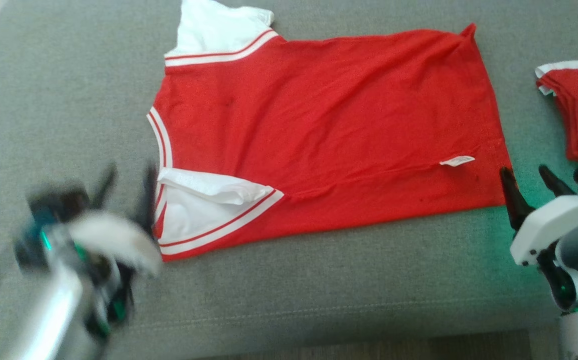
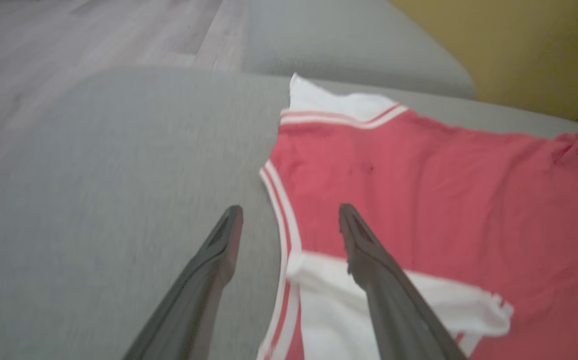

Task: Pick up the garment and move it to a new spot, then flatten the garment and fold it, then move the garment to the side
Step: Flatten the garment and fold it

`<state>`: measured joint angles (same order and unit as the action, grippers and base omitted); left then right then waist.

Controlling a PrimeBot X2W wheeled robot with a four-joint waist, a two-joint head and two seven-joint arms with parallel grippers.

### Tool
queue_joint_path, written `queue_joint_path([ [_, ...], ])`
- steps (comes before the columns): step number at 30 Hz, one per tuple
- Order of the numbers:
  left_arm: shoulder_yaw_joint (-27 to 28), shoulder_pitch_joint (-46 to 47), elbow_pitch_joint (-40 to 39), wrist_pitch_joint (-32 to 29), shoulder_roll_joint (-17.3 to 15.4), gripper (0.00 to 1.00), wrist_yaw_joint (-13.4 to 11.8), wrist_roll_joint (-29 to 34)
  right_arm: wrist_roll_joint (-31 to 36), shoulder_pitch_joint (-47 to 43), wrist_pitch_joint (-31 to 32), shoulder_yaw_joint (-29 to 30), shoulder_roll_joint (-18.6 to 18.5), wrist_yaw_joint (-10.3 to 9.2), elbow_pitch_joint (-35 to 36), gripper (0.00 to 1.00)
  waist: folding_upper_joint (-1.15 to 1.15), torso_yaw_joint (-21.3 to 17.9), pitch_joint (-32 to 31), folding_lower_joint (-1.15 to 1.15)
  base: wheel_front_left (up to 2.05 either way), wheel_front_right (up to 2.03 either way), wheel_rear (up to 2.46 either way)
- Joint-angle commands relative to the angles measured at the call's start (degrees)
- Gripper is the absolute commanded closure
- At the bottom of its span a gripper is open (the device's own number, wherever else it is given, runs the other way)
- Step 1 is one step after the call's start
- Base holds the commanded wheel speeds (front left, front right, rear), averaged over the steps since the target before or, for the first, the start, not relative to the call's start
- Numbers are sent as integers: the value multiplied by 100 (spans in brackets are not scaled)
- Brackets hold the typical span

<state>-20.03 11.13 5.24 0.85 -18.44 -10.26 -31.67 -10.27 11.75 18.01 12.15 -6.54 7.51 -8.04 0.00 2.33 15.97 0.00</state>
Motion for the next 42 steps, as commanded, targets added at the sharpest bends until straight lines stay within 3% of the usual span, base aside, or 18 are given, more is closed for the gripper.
queue_joint_path([
  [1,243,849,-320,-111,-286,0,195,61,30,18,8,-179,15,-2,383,0,0,-65,119,0,0,0,0],
  [4,178,1874,-208,-464,-562,0,620,115,13,54,-10,-370,102,-2,740,0,0,-198,363,0,0,0,0],
  [6,91,2594,4,-652,-703,0,1054,83,-7,115,-9,-512,149,-2,930,0,0,-332,595,0,0,0,0],
  [7,91,2594,4,-652,-703,0,1054,83,-7,115,-9,-512,149,-2,930,0,0,-332,595,0,0,0,0],
  [9,20,3284,365,-830,-840,0,1403,71,-28,190,-7,-676,177,-2,1071,0,0,-479,848,0,0,0,0],
  [13,-215,4397,1252,-1367,-1015,0,1701,-130,-69,371,-13,-947,214,-2,1243,0,0,-800,1349,0,0,0,0],
  [20,-620,5512,2570,-1850,-1495,0,1769,-207,-186,569,-119,-1264,267,-2,1217,0,0,-1321,1874,0,0,0,0],
  [31,-1368,6117,3271,-1954,-2070,0,1773,-346,-290,757,-417,-1431,327,-2,1094,0,0,-1642,2279,0,0,0,0],
  [42,-1520,6585,4062,-2032,-2145,0,1639,-95,-292,899,-550,-1515,354,-2,952,0,0,-1743,2438,0,0,0,0],
])
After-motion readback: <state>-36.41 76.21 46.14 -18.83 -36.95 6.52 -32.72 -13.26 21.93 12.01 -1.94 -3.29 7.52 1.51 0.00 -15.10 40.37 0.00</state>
